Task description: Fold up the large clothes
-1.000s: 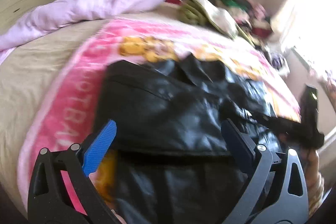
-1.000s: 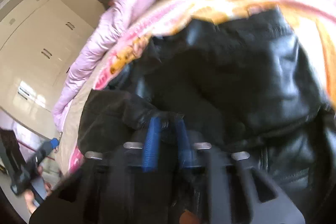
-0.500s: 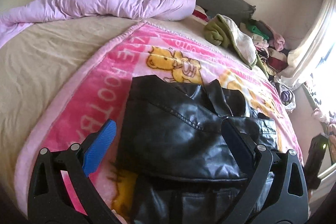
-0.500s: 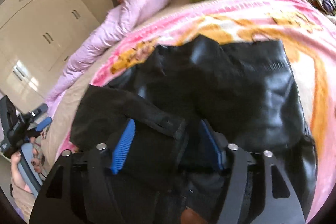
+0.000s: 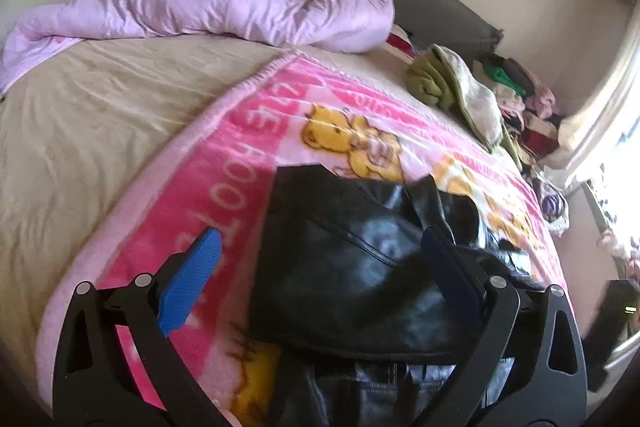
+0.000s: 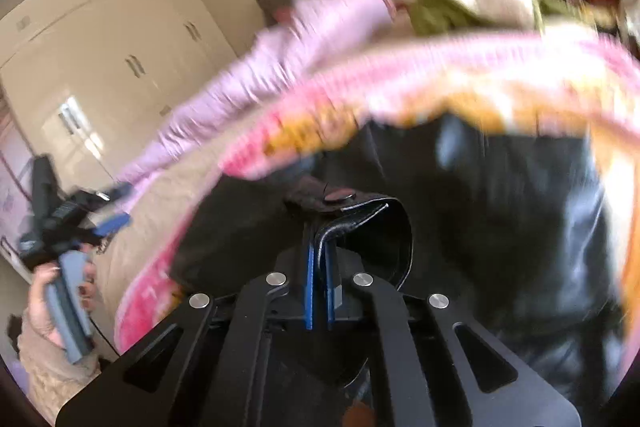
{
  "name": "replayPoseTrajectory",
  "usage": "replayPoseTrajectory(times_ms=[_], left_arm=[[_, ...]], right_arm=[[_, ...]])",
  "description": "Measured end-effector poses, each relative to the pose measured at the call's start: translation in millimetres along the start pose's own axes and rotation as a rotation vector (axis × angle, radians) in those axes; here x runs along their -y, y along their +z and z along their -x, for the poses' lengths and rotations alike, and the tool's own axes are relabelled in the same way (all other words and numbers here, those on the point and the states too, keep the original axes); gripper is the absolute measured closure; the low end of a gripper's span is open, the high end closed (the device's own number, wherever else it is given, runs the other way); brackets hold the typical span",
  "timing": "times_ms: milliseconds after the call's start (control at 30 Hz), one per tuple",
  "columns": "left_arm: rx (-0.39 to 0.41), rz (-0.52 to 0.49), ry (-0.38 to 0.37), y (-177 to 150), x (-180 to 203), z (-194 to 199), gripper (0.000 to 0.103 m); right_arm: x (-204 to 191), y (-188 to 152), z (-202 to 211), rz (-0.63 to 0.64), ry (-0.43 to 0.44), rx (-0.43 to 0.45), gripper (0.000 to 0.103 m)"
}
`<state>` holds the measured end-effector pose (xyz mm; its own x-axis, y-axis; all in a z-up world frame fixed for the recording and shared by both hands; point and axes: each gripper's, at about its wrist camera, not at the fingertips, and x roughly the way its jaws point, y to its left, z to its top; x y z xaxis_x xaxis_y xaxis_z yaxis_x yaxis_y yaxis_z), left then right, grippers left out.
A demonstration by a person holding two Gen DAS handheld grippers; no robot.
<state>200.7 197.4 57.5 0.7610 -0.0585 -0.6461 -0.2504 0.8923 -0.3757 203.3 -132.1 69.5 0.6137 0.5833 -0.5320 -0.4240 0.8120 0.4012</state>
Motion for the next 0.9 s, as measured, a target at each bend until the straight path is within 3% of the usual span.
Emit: replayPoseTrajectory(times_ms=[100, 267, 567, 633, 700, 733, 800, 900], left_arm=[[0.01, 0.023, 0.0, 10.7, -1.0, 1.0, 0.01], [0.014, 0.005, -0.018, 16.9, 15.8, -3.8, 0.01], [-0.073, -0.135, -0.042, -7.5, 73.9, -56.1, 0.011], [-0.089, -0.168, -0.031, -15.4, 82.9, -67.1, 0.027], [-0.109, -0.188, -0.032, -22.4, 88.7, -76.8, 0.05], [-0.119, -0.201, -0.031, -26.8, 91.0, -82.3, 0.053], [-0.135, -0.226, -0.022, -35.0, 94.1, -90.5, 0.073], [-0.183, -0.276, 0.006, -47.7, 96.2, -105.1, 0.091]], right_arm=[[-14.9, 31.7, 35.0, 0.083, 0.002, 0.106, 0.1], [-6.0, 67.2, 75.5, 0.156, -0.103, 0.196, 0.1], [60.4, 48.6, 72.3, 0.118, -0.248, 0.11, 0.1], [65.7, 41.5, 66.3, 0.116, -0.268, 0.088, 0.1], [71.2, 32.3, 62.1, 0.11, -0.28, 0.072, 0.099], [73.6, 28.7, 60.4, 0.109, -0.286, 0.066, 0.099], [78.9, 22.6, 57.6, 0.107, -0.302, 0.051, 0.099], [81.1, 14.4, 57.3, 0.114, -0.321, 0.042, 0.099]])
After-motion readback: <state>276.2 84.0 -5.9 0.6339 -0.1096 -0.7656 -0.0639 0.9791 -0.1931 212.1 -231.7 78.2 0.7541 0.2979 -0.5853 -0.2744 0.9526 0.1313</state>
